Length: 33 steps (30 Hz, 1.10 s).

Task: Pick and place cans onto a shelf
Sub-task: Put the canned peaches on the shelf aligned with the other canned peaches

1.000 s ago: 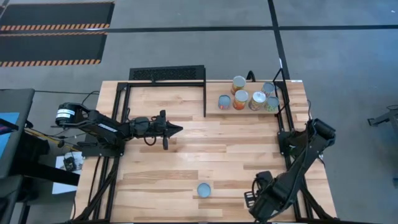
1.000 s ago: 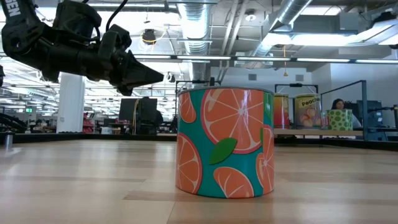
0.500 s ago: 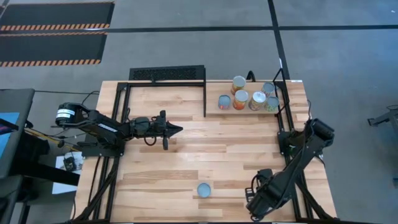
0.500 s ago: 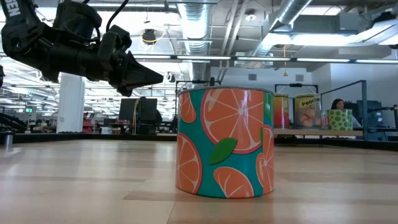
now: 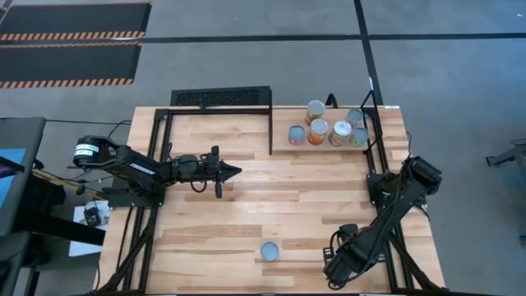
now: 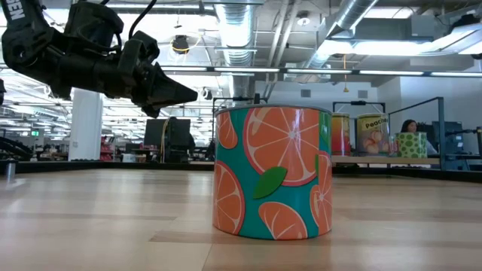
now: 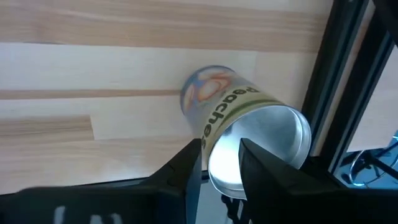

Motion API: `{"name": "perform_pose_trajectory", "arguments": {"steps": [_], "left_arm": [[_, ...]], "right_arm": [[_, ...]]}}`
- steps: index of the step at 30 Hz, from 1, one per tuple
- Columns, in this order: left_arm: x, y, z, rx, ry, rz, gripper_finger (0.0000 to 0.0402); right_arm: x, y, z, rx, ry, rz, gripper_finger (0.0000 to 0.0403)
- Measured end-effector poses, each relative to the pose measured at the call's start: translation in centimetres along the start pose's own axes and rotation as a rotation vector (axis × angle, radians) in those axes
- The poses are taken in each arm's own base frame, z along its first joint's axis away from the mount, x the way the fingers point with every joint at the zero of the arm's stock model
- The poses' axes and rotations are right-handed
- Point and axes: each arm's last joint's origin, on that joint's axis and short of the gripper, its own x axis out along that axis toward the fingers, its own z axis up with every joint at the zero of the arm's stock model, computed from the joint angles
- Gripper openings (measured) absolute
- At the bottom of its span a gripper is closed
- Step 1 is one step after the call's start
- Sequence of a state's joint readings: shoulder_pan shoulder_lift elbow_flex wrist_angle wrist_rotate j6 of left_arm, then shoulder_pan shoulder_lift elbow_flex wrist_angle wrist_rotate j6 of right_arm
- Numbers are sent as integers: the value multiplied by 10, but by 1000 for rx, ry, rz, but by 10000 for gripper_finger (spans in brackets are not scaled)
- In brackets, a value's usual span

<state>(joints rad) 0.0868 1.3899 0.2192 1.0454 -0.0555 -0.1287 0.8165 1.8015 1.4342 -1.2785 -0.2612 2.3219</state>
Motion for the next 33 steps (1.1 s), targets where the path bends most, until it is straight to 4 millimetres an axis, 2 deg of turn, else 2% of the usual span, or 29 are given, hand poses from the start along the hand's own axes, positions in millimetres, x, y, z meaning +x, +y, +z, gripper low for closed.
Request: {"name": "perform_pose_trajectory", "arguments": {"steps": [11,33], "left_arm": [[0,0,0,1,3,0,6],[0,0,-1,1,10,1,6]], "right_arm": [[0,5,4,10,1,-3,94],[2,12,5,27,40,-19,92]]}}
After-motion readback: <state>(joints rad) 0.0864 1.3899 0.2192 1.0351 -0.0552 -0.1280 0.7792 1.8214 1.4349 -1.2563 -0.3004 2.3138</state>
